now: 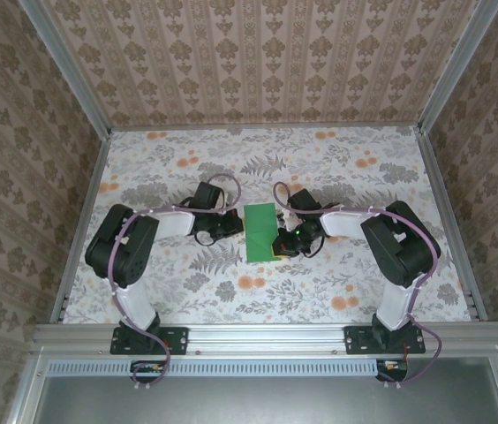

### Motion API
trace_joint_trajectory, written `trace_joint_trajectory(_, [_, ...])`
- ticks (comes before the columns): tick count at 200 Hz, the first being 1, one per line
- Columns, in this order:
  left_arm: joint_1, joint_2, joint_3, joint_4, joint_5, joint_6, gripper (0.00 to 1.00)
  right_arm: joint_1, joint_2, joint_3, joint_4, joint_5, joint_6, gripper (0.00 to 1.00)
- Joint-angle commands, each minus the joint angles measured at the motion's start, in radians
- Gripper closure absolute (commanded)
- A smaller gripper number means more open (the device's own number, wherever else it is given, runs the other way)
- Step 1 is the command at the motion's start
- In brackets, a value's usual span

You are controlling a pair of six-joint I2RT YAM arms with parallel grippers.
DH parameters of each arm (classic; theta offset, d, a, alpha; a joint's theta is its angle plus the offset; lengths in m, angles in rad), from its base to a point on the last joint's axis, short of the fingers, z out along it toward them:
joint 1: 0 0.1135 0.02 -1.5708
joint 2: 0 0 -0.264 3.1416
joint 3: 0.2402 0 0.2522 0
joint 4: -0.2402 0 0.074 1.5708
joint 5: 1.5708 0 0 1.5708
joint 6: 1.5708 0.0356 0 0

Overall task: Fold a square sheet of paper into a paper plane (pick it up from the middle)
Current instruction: Fold the triangle a second time at the center of the table.

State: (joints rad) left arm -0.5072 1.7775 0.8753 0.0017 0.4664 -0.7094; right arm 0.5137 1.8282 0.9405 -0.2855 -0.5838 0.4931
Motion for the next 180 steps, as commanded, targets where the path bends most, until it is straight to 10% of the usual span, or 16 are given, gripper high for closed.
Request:
trace_joint_trajectory(1, [-0.021, -0.094, -0.017, -0.035, -0.039, 0.023, 0.95, 0.006, 0.051, -0.052, -0.109, 0.106, -0.007, 1.0])
trace_joint_trajectory(180, [-0.175, 0.057, 0.013, -0.003, -0.086, -0.046, 0.98, 0.017, -0.021, 0.059, -0.025, -0.006, 0.036, 0.99])
